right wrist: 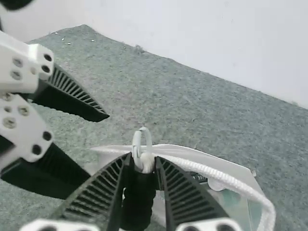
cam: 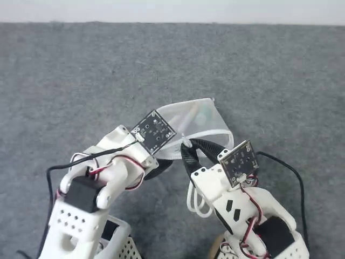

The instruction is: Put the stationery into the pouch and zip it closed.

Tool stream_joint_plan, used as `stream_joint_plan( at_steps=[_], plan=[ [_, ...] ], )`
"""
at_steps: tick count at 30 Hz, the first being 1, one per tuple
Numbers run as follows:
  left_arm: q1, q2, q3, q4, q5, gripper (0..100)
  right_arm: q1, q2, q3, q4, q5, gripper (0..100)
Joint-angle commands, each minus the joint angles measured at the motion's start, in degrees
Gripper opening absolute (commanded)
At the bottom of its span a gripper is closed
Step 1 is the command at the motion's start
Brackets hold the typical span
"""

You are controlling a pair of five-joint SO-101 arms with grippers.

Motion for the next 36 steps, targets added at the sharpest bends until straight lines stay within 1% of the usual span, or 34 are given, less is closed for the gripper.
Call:
stream_joint_plan(
  at_steps=[1, 5, 9, 12, 15, 17, 21, 23, 26, 29, 31, 36],
  plan=[
    [2.3, -1.1, 1.5, -7.1, 3.5, 30, 1.2, -0.2, -2.5, -1.2, 0.8, 0.6],
    [7.8, -1.1, 4.2, -10.1, 5.6, 28, 1.2, -0.2, -2.5, -1.2, 0.8, 0.7],
    [9.2, -1.1, 7.1, -14.2, 5.8, 23, 1.2, -0.2, -2.5, -1.4, 0.8, 0.8],
    [9.3, -1.1, 9.0, -16.4, 6.0, 14, 1.5, 0.0, -2.2, -3.1, 0.8, 0.6],
    [10.9, -1.1, 9.4, -16.6, 6.0, 1, 1.5, 0.2, -2.1, -3.6, 0.8, 0.6],
    [12.0, -1.1, 9.6, -16.4, 6.3, 2, 1.5, 0.2, -2.1, -3.6, 0.8, 0.6],
    [12.3, -1.1, 10.2, -16.7, 10.9, 1, 1.6, -0.1, -2.1, -3.6, 0.8, 0.6],
    [12.3, -1.1, 10.2, -16.6, 11.5, 1, 2.1, -0.1, -2.1, -3.6, 0.8, 0.6],
    [12.3, -1.1, 10.2, -16.4, 11.7, 1, 5.1, -0.1, -2.1, -4.7, 0.9, 0.6],
    [12.3, -1.1, 10.2, -16.4, 14.8, 1, 9.7, 0.2, -2.1, -6.8, 0.9, 0.6],
    [12.3, -1.1, 10.2, -16.4, 15.3, 1, 11.7, 0.4, -2.1, -7.8, 0.9, 0.6],
    [12.3, -1.1, 10.2, -16.4, 15.5, 1, 13.1, 0.4, -2.1, -8.1, 0.9, 0.6]
  ],
)
